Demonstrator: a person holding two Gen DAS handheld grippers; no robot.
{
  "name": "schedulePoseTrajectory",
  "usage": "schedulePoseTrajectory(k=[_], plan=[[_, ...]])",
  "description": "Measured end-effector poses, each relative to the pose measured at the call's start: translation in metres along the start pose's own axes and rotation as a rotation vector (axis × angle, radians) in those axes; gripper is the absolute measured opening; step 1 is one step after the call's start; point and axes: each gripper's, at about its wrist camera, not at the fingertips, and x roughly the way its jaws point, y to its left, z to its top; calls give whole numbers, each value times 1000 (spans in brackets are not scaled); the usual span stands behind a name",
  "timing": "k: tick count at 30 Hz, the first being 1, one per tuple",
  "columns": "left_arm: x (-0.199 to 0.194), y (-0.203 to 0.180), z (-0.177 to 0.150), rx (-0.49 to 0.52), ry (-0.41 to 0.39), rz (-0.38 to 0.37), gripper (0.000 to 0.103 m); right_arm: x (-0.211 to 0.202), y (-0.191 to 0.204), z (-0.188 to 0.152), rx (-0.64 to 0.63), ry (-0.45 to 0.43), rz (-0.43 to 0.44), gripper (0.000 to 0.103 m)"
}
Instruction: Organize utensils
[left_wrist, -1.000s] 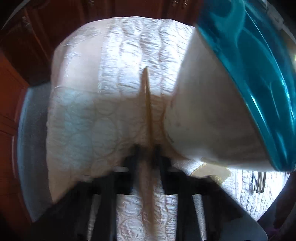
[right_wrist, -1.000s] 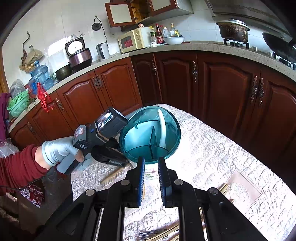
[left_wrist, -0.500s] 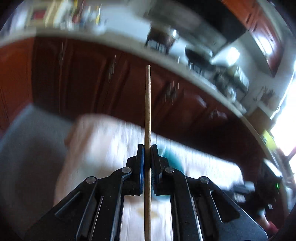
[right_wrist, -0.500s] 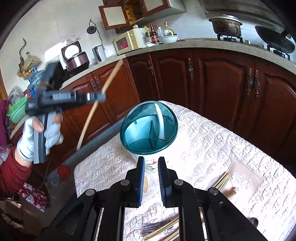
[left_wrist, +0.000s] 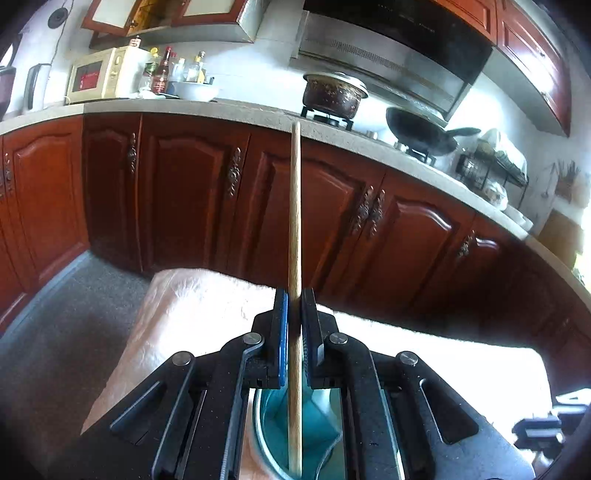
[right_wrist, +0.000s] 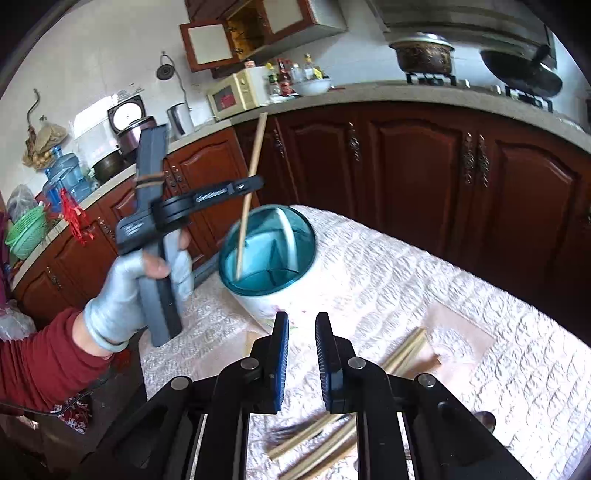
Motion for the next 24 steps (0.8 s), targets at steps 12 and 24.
schedulePoseTrajectory(k=[12, 24], plan=[[-37, -12, -13, 64, 107, -21, 37, 33, -75, -43, 353, 188, -84, 29], [-59, -64, -47, 138, 216, -33, 44, 5, -89, -62, 396, 174, -165, 33]])
